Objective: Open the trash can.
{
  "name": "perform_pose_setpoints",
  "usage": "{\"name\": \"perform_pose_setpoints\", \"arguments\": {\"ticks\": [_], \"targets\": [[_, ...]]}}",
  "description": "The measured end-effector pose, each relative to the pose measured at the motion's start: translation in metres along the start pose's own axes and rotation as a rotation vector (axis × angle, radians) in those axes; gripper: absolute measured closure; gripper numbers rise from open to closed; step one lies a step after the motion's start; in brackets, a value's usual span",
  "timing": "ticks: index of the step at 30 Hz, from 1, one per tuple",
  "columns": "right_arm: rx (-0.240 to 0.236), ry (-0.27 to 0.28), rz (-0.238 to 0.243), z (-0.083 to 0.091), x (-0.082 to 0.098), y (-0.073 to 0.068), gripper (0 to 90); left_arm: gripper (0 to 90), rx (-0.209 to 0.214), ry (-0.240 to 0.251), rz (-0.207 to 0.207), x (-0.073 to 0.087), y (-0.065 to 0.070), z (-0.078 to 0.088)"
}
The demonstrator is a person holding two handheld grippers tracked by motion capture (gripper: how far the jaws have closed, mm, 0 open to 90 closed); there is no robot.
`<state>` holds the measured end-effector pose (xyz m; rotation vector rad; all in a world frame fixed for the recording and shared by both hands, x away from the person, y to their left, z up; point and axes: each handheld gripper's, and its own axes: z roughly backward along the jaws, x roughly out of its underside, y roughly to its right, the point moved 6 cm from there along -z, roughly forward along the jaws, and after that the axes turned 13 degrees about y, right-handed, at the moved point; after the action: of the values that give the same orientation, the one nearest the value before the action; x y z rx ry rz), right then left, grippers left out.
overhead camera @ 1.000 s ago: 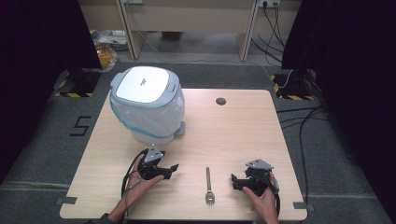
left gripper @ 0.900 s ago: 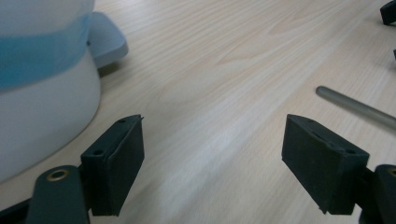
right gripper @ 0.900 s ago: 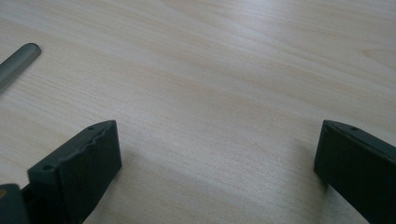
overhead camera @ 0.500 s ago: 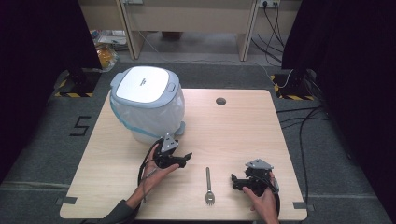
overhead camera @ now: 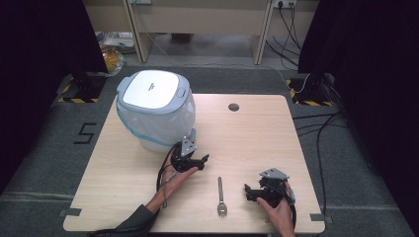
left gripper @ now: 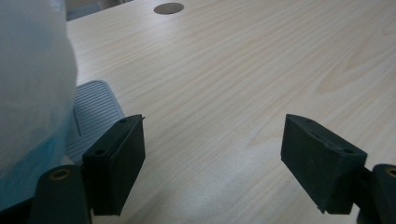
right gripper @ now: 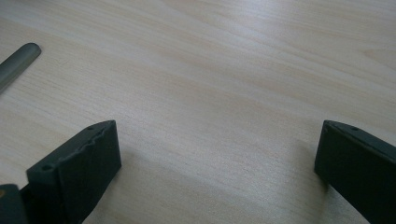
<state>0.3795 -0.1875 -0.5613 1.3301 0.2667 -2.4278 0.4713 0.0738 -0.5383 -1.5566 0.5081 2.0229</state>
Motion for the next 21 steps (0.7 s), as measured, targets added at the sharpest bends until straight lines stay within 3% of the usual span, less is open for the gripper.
{"name": "perform_pose_setpoints", "arguments": {"ticks": [7, 13, 21], "targets": [[0.000, 0.000, 0.000, 0.000, 0.000, 0.000, 0.5, 20.2, -0.040, 0.023, -0.007, -0.001, -0.007, -0.005], [0.000, 0.000, 0.000, 0.000, 0.000, 0.000, 0.5, 21.0, -0.052, 0.033, -0.029, 0.000, -0.006, -0.008], [0.001, 0.000, -0.001, 0.000, 0.000, 0.000, 0.4, 21.7, -0.061, 0.030, -0.024, 0.001, -0.004, -0.014]]}}
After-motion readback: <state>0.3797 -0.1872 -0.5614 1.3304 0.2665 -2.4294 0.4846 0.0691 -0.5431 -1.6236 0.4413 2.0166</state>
